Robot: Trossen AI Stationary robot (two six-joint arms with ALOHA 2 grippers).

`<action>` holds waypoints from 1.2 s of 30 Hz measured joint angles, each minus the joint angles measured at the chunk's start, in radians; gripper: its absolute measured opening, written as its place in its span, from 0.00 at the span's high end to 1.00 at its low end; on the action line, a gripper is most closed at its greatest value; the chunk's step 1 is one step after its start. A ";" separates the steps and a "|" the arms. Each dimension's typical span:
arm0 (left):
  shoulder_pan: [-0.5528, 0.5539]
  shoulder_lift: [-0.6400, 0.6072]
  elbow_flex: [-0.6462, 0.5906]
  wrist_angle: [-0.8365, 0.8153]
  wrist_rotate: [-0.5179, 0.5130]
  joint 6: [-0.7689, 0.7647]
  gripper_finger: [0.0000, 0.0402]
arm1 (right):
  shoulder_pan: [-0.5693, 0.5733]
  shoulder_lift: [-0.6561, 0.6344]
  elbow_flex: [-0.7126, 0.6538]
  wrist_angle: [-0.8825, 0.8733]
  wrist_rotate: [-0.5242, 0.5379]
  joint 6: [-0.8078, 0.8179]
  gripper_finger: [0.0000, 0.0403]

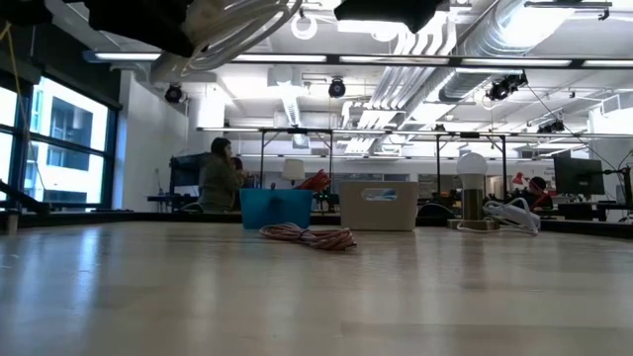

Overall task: Pick & Place USB Port
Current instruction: Put the white HDMI cable into the gray bin

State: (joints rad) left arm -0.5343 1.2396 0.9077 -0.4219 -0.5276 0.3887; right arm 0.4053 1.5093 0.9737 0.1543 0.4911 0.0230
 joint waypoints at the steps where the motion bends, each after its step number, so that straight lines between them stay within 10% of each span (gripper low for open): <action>1: 0.000 0.000 0.000 0.000 0.002 0.000 0.87 | 0.000 0.000 0.000 -0.001 0.023 0.002 0.47; 13: 0.007 0.000 -0.001 0.055 0.052 0.031 0.87 | 0.030 0.000 0.000 0.020 0.070 -0.179 0.44; 36: 0.266 0.000 -0.001 0.365 0.923 0.078 0.87 | 0.135 0.000 0.000 0.030 0.291 -0.477 0.44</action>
State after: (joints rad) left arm -0.2682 1.2396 0.9066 -0.0574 0.3957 0.4664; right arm 0.5404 1.5093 0.9737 0.1844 0.7819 -0.4541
